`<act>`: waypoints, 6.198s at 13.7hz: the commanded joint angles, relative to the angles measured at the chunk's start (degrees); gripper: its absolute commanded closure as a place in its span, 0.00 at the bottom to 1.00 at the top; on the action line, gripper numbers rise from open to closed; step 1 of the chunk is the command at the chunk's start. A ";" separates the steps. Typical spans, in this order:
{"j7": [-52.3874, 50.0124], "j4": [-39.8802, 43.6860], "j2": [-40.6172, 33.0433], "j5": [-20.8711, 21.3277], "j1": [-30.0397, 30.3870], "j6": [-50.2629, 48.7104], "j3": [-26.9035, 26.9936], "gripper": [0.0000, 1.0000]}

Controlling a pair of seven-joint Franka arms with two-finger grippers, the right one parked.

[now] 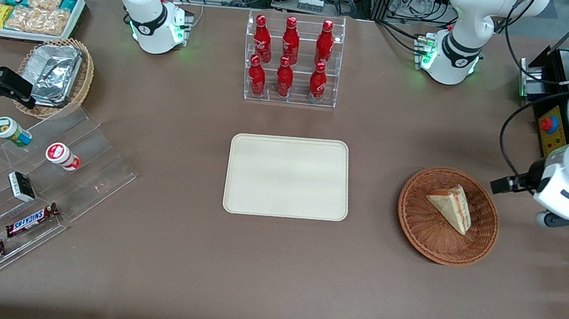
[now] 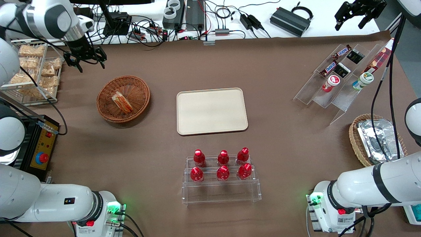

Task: Place sandwich from basket to tray

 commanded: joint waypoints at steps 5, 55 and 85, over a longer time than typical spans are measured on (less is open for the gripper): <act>-17.50 -17.45 -0.37 0.06 -1.46 24.08 -0.75 0.00; -24.63 26.39 37.24 -4.60 -43.48 16.99 -2.86 1.00; 7.60 26.30 -0.19 -2.49 -35.48 -30.64 28.94 0.00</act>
